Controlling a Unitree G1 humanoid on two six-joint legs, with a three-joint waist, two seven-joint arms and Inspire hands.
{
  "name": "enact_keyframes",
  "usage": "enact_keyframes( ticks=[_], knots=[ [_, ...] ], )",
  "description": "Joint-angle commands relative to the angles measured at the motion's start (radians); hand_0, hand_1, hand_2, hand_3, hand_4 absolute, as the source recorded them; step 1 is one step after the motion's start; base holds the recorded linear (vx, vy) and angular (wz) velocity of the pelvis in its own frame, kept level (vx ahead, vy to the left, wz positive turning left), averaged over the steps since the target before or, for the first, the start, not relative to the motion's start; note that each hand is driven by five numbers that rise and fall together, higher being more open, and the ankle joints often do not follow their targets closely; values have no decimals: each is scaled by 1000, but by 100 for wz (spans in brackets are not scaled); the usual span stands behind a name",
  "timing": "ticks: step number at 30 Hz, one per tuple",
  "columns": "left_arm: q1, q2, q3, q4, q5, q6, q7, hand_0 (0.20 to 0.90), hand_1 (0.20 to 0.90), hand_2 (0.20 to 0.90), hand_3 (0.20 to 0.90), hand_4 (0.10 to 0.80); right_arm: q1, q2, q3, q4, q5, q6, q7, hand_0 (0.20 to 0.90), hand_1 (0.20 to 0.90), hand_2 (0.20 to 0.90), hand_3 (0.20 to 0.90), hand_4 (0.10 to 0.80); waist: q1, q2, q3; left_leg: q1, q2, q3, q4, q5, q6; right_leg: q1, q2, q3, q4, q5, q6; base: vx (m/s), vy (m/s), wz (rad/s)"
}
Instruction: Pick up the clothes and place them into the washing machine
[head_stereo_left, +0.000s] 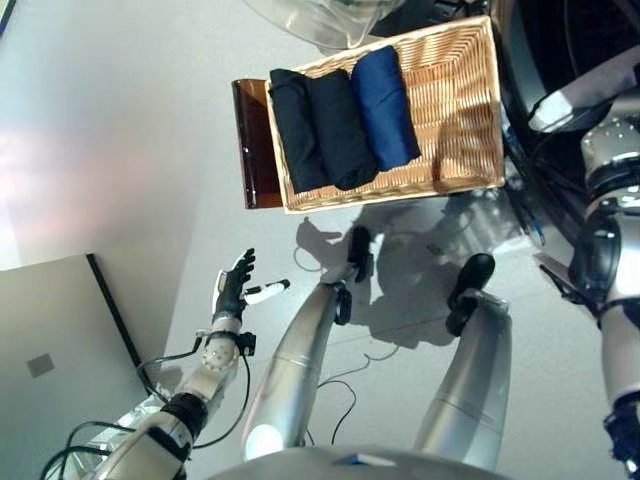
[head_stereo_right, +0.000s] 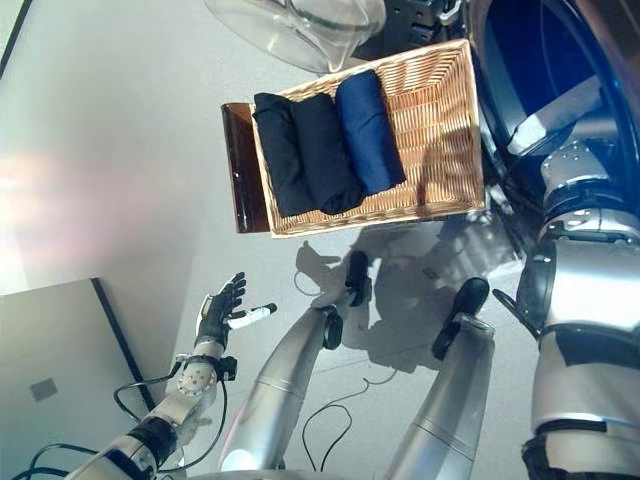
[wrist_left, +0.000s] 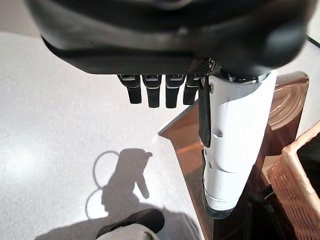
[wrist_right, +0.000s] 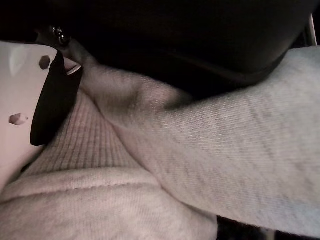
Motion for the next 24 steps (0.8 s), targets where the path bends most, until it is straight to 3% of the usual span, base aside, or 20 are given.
enact_keyframes(
  ticks=[1,9,10,11,24],
  knots=[
    [57,64,74,30,-13,-58,53,900,900,900,900,800,-153,-177,184,-199,-56,-145,49,200,200,200,200,300,-21,72,-96,31,33,-52,-23,-86,-64,87,55,4,-79,-24,-21,1,4,5],
    [63,75,64,13,0,-59,47,900,900,900,900,800,-165,-180,201,-187,-88,-154,35,200,200,200,200,300,-13,70,-115,30,31,-56,-25,-92,-52,85,49,9,-79,-22,-15,0,0,0],
    [65,77,63,9,4,-59,47,900,900,900,900,800,-164,-182,206,-183,-106,-151,24,521,521,521,521,529,-14,71,-115,33,31,-56,-26,-91,-52,86,49,10,-80,-21,-15,0,0,0],
    [66,78,62,12,7,-59,46,900,900,900,900,800,-161,-183,214,-179,-112,-138,28,900,900,900,900,800,-15,69,-115,34,31,-55,-27,-91,-52,88,49,10,-84,-20,-16,0,0,0],
    [67,60,46,46,-21,-52,26,900,900,900,900,800,-110,-97,158,-124,-33,-126,61,900,900,900,900,800,-19,65,-118,42,33,-45,-35,-94,-45,99,51,12,-111,-2,-14,7,7,-2]
  ],
)
